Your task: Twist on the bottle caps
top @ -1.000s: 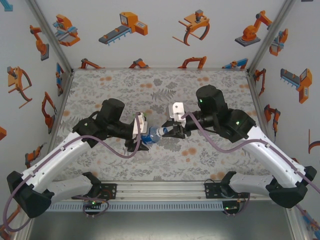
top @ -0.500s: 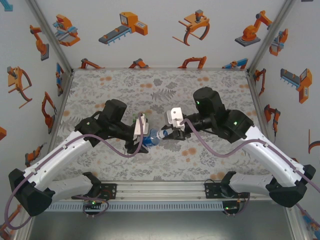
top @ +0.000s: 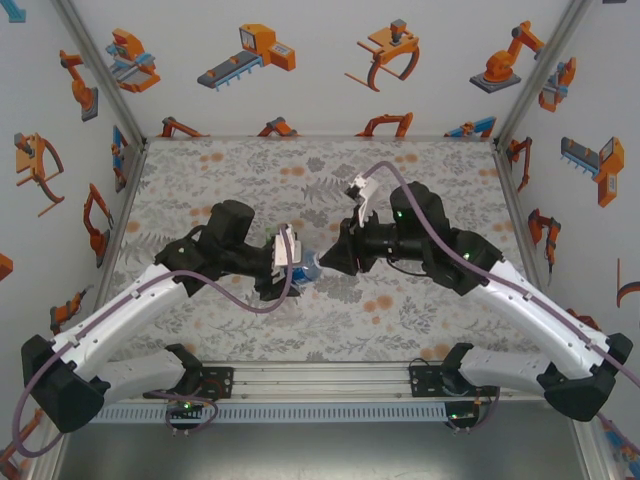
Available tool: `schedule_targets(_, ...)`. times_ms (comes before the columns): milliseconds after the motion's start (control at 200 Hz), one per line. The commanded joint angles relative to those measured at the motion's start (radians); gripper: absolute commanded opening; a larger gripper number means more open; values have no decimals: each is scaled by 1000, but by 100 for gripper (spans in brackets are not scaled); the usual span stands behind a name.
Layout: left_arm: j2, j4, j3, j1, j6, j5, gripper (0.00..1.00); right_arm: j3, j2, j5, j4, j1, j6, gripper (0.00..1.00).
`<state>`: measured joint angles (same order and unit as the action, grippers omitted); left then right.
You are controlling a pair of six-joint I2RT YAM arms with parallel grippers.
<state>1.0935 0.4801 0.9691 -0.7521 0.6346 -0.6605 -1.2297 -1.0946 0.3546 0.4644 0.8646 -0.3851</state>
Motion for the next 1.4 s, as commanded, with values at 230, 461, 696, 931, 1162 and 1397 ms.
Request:
schedule_targets(230,46,-245,19,-13,-50,-34,0,159,-14,-98,24,-39,-754,4)
schedule_targets(461,51,-254,20,-20,-18,-10,0,169,-18,-37,40,-102,-865,13)
schedule_targets(696,59,-245,26,-23,-14,-7,0,91,-38,-51,91,-102,-774,40)
schedule_targets(931,54,-243,4,-33,-16,-10,0,-32,-46,-104,127,-102,-567,60)
schedule_targets(1162,46,-217,2,-56,-30,-11,0,-164,-76,-100,195,-115,-376,62)
schedule_targets(1397,30,-210,-1,-64,-30,-11,0,-216,-21,-80,188,-116,17,57)
